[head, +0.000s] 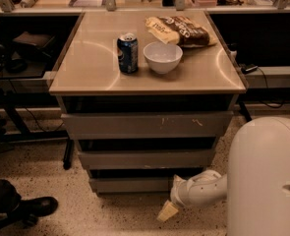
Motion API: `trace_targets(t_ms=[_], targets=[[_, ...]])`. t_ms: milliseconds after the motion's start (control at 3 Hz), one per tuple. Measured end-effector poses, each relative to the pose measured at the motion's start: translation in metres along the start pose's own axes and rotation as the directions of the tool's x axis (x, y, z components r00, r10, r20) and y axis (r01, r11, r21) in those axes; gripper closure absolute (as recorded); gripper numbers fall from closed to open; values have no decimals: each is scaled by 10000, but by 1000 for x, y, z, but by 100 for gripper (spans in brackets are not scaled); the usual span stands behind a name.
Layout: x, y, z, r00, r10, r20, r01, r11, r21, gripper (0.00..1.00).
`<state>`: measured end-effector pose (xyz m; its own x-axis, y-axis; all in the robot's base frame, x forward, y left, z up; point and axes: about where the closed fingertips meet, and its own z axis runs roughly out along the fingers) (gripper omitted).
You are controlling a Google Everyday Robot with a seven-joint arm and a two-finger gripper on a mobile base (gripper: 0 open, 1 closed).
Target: Open bottom drawer
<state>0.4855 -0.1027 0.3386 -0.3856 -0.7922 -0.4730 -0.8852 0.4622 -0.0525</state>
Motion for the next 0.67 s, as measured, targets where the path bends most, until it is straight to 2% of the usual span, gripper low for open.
trace_targets(t_ms=[333, 667], targets=[[6, -52, -22, 9997, -74, 247, 44, 9932, 1161, 0], [6, -52, -22, 9997, -75, 248, 45, 9932, 1160, 0]])
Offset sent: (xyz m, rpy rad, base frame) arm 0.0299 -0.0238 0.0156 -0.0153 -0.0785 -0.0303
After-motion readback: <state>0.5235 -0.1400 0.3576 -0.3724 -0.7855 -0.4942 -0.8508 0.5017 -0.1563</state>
